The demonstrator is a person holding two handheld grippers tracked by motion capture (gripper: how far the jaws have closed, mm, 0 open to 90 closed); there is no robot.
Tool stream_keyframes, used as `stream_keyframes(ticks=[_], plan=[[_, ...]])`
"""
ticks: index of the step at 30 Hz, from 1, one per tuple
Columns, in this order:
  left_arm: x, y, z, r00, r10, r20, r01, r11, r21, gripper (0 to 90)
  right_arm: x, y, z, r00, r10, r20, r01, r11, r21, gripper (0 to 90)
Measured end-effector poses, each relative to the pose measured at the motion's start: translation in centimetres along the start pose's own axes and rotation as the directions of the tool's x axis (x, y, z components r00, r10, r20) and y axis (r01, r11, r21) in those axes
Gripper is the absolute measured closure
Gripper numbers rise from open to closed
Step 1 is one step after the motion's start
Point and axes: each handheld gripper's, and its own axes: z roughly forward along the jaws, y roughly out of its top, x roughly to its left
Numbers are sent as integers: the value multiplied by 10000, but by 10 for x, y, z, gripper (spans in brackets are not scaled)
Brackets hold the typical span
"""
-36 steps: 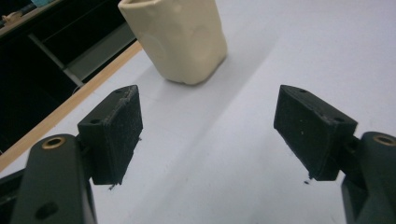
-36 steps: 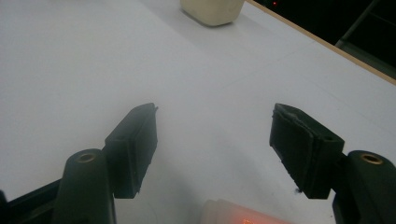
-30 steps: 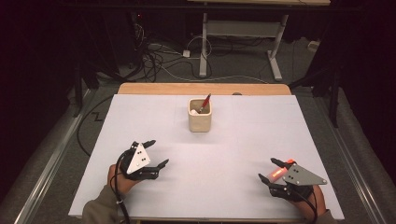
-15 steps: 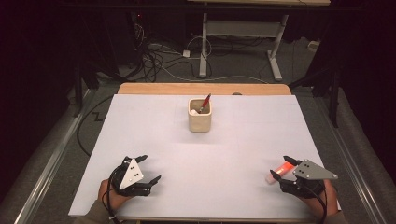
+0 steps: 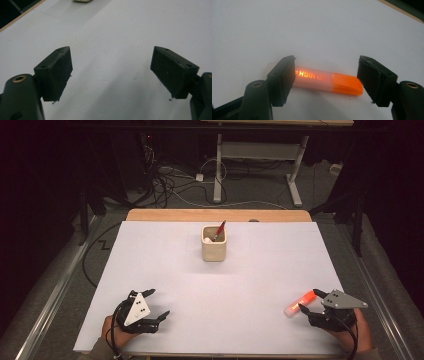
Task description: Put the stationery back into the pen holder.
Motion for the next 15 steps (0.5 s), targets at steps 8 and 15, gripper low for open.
stream_keyframes(ticks=[8,15], plan=[[-2,1,1,9999,66,101,-65,10000,-9,178,-6,11,3,9761,-1840,-1160,1995,9698,1403,283],[-2,2,2,9998,184,113,-184,9998,-21,178,-14,22,12,9295,-3148,-1920,3544,9067,2289,258]])
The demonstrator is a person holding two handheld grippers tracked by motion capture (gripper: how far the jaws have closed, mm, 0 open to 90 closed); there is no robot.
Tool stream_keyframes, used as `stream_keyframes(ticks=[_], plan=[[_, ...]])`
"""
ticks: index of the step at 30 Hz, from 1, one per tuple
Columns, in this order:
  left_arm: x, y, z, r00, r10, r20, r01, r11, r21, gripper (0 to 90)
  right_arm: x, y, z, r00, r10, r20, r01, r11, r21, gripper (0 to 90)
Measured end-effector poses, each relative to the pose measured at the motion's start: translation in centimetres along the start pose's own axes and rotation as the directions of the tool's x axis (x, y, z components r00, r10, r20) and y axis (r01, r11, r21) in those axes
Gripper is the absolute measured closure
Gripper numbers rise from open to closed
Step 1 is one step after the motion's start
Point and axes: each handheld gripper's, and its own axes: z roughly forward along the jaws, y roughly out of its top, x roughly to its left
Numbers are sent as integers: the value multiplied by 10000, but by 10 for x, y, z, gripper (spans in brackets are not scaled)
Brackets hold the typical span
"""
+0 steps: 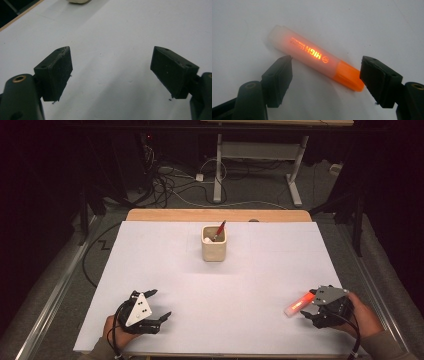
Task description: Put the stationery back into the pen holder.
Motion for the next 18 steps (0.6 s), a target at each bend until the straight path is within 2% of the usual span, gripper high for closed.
stream_keyframes(ticks=[2,3,4,6,7,9,11,13,14,17,18], plan=[[0,0,1,10000,23,10,-23,10000,11,178,-2,8,0,9970,-772,-68,774,9961,420,258],[0,0,1,10000,10,36,-10,10000,-6,178,-4,12,1,9923,-1234,-107,1238,9906,589,260],[-1,1,1,10000,36,35,-36,10000,4,178,-5,16,2,9888,-1470,-271,1487,9856,806,276],[-1,1,1,10000,36,79,-35,10000,-19,179,-8,23,4,9767,-2061,-601,2123,9686,1296,296],[-1,1,2,10000,56,82,-56,10000,-13,179,-12,27,7,9652,-2483,-814,2580,9550,1460,300],[-2,1,2,9999,89,106,-89,10000,-13,179,-17,31,12,9580,-2638,-1124,2818,9385,1993,323],[-2,2,2,9998,117,140,-116,9999,-22,179,-21,32,17,9411,-2901,-1735,3252,9171,2305,338],[-2,2,2,9998,111,169,-110,9999,-53,179,-25,33,21,9227,-3266,-2046,3708,8970,2406,357],[-2,2,2,9998,109,195,-107,9999,-71,179,-26,33,22,9223,-3169,-2212,3685,8937,2558,359],[-3,2,4,9996,187,224,-186,9998,-36,179,-30,33,27,9045,-3425,-2543,4010,8859,2332,372],[-3,3,4,9995,198,257,-197,9998,-44,179,-31,34,27,9008,-3457,-2626,4055,8862,2242,415]])
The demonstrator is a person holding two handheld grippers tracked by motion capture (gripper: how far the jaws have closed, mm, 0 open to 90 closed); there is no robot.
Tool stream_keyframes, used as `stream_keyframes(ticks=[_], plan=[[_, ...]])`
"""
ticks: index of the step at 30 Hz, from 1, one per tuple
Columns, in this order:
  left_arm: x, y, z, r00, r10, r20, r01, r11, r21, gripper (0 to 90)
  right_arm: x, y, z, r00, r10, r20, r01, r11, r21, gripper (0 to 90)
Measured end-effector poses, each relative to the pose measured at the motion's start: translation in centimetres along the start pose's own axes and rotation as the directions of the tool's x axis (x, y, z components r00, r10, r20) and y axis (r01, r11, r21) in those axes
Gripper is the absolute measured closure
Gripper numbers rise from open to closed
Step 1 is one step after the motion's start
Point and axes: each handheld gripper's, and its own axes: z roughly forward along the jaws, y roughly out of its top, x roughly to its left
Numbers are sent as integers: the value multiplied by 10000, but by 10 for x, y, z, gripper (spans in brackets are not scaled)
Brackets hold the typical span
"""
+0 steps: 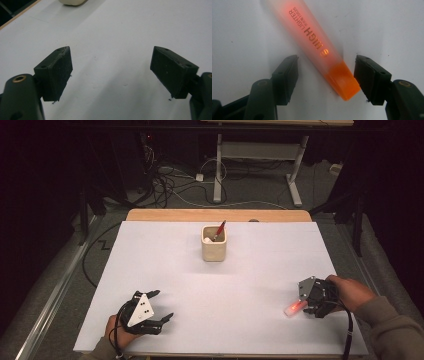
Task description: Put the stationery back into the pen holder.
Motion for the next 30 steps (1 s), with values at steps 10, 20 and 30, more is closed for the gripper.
stream_keyframes(ticks=[10,20,30], plan=[[-1,0,2,9998,-86,184,85,10000,8,179,-4,8,2,9876,-1360,-789,1360,9907,-60,649],[0,8,10,9995,321,-83,-320,9994,108,181,-7,5,-3,9939,-856,-699,823,9954,-496,670],[14,24,28,9962,564,-657,-550,9982,239,186,-34,25,-9,9899,1376,-326,-1413,9735,-1797,671]])
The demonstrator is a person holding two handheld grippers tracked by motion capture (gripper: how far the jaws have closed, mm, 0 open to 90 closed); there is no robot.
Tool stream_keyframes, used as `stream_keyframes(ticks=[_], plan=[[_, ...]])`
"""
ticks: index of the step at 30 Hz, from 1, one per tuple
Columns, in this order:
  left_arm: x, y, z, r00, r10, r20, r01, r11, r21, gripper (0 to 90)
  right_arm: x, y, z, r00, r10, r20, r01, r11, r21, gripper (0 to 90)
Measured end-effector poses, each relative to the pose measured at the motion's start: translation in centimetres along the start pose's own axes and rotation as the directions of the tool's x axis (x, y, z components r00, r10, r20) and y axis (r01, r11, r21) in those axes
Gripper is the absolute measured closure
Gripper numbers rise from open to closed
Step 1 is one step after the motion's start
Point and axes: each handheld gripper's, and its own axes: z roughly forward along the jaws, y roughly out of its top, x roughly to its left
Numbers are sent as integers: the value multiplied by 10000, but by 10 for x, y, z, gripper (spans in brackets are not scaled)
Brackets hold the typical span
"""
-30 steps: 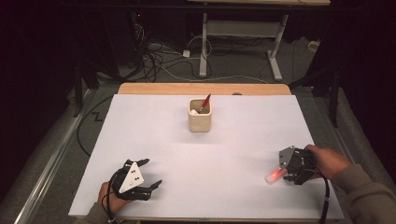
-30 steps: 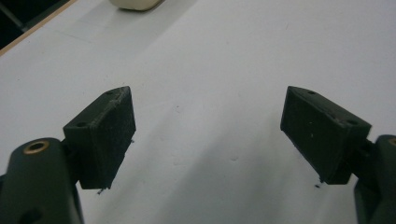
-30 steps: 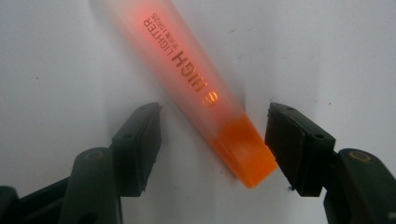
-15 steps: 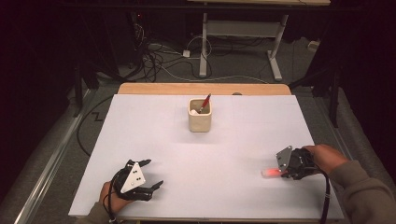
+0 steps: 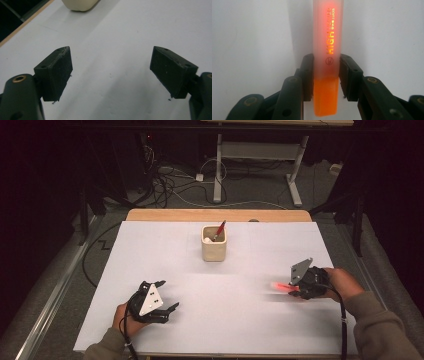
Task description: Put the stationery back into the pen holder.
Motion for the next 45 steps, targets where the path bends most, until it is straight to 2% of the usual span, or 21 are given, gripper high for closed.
stream_keyframes(ticks=[3,7,8,11,16,19,22,26,28,30,31,32,34,35,36,37,39,40,41,42,45], plan=[[-1,13,9,9988,432,-230,-432,9991,3,191,-7,14,0,9973,706,-218,-715,9964,-447,670],[-5,31,25,9917,1132,-605,-1135,9935,-22,204,-13,36,-1,9905,1209,-650,-1267,9875,-938,670],[-5,36,30,9892,1286,-710,-1291,9916,-26,210,-15,42,-1,9868,1479,-657,-1538,9834,-964,670],[-2,50,42,9885,1340,-703,-1354,9907,-157,212,-21,58,1,9822,1705,-790,-1784,9780,-1081,670],[0,71,61,9823,1761,-636,-1780,9837,-257,212,-29,83,7,9801,1820,-792,-1880,9792,-759,670],[0,84,70,9825,1779,-555,-1801,9830,-366,213,-36,94,12,9760,1975,-921,-2036,9771,-626,670],[-7,98,78,9701,2322,-711,-2347,9716,-299,212,-40,106,17,9716,2059,-1163,-2123,9761,-455,670],[-21,112,89,9448,3061,-1168,-3104,9504,-200,210,-41,122,21,9713,1966,-1341,-2014,9792,-234,670],[-25,116,92,9379,3225,-1276,-3278,9445,-225,209,-40,129,23,9691,1993,-1456,-2031,9791,-113,670],[-30,119,94,9225,3532,-1558,-3587,9334,-74,205,-39,135,24,9666,2039,-1553,-2045,9788,123,671],[-32,121,95,9205,3576,-1577,-3638,9314,-113,207,-38,138,26,9686,1932,-1562,-1926,9811,193,670],[-34,122,96,9134,3771,-1533,-3819,9242,-20,211,-38,140,27,9668,1931,-1672,-1916,9811,253,670],[-40,124,98,8895,4294,-1566,-4311,9020,247,230,-36,146,29,9658,1888,-1779,-1863,9820,304,670],[-42,125,99,8828,4452,-1499,-4458,8946,312,264,-36,148,29,9654,1875,-1810,-1841,9823,356,670],[-44,125,101,8718,4647,-1547,-4637,8848,445,296,-36,151,31,9641,1880,-1878,-1844,9822,363,670],[-46,126,102,8530,4964,-1614,-4920,8679,686,308,-35,153,32,9626,1920,-1914,-1876,9814,410,670],[-50,126,105,8373,5240,-1563,-5188,8515,757,381,-35,158,34,9631,1872,-1935,-1802,9822,531,670],[-53,126,108,8330,5290,-1622,-5253,8482,683,406,-34,160,35,9631,1833,-1969,-1761,9829,536,670],[-54,126,109,8143,5560,-1664,-5482,8310,941,438,-34,162,36,9635,1788,-1991,-1726,9838,484,670],[-56,126,110,8041,5701,-1688,-5606,8215,1040,453,-34,163,36,9619,1835,-2027,-1761,9829,542,670],[-60,124,114,7848,5918,-1838,-5820,8058,1096,498,-33,167,38,9626,1757,-2064,-1696,9844,470,670]])
